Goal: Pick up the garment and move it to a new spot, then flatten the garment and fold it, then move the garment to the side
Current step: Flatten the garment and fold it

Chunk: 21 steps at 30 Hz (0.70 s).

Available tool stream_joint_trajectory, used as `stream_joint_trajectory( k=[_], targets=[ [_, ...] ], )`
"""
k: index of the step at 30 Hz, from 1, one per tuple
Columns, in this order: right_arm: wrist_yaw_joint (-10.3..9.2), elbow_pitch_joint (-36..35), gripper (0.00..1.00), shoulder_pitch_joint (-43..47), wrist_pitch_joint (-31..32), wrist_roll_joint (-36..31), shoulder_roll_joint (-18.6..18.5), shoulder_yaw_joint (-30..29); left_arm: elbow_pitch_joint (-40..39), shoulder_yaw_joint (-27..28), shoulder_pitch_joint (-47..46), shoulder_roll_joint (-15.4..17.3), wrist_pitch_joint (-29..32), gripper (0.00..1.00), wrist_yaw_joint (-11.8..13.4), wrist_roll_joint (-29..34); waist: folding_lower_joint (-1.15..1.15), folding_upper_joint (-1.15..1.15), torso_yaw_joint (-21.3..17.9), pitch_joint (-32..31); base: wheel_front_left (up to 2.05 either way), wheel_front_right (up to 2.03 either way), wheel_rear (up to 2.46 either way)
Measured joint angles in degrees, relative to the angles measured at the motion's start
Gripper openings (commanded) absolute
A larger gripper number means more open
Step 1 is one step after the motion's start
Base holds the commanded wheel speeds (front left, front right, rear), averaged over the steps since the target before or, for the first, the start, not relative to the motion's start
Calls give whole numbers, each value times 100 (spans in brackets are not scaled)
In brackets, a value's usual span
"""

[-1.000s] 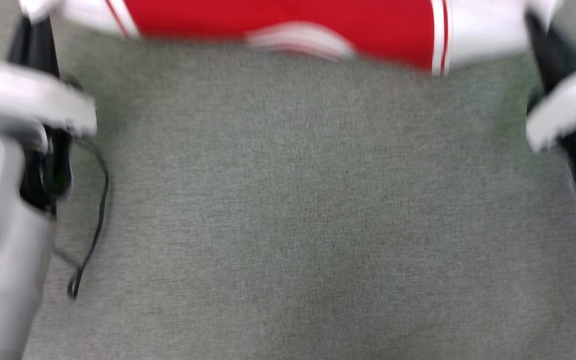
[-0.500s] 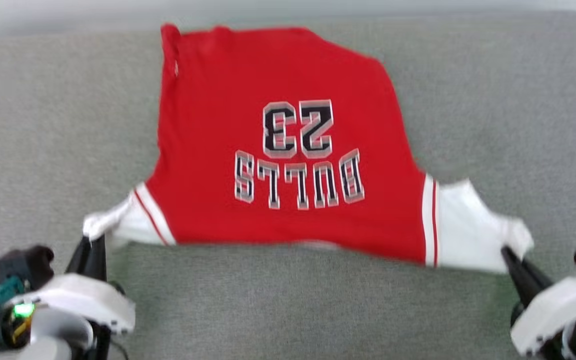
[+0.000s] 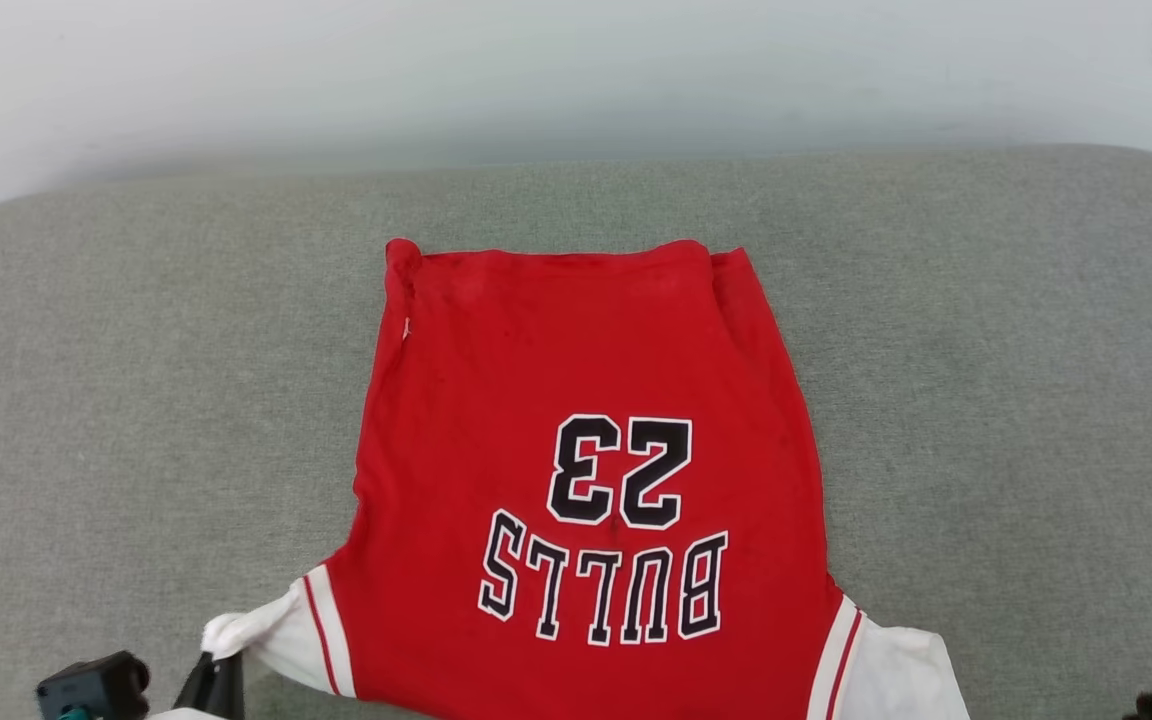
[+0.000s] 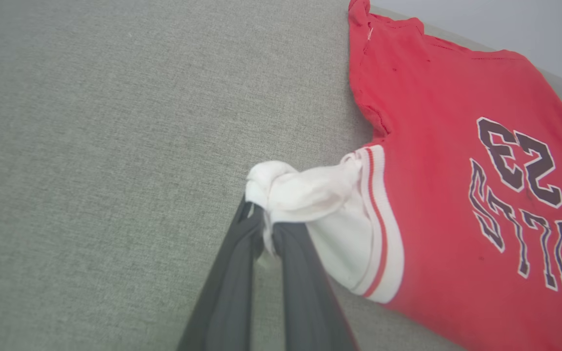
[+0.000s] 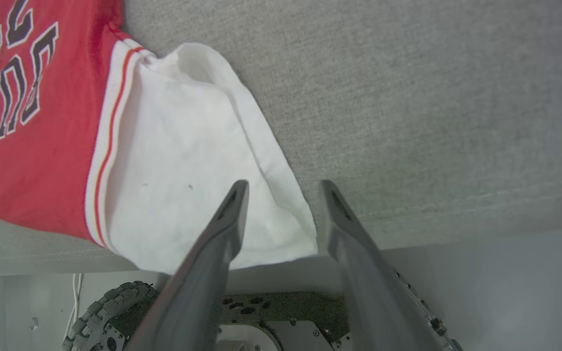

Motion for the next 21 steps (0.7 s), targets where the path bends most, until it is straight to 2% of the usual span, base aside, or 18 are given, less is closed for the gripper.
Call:
stream_joint_trajectory(
  k=[3,7,11,16,21],
  targets=[
    [0,-83,100,-367,-354,-42,9,19,-87,-104,-147,-43,-53,0,-33,130,0,0,26,58,0,0,0],
    [0,-79,100,-1365,-1020,-282,-1,-16,-238,-163,-455,-111,-172,0,-43,299,1,0,41,217,0,0,0],
    [0,479,100,-2502,-1172,-305,-213,33,-407,-209,-798,-136,-248,0,-59,467,2,0,67,493,0,0,0],
    [0,1505,100,-4101,-632,-20,-511,353,-614,-322,-1283,-215,-303,0,-109,667,3,0,175,961,0,0,0],
    [0,2516,100,-5616,428,153,-744,687,-772,-435,-1723,-292,-338,0,-177,858,4,0,321,1464,0,0,0]
  ],
)
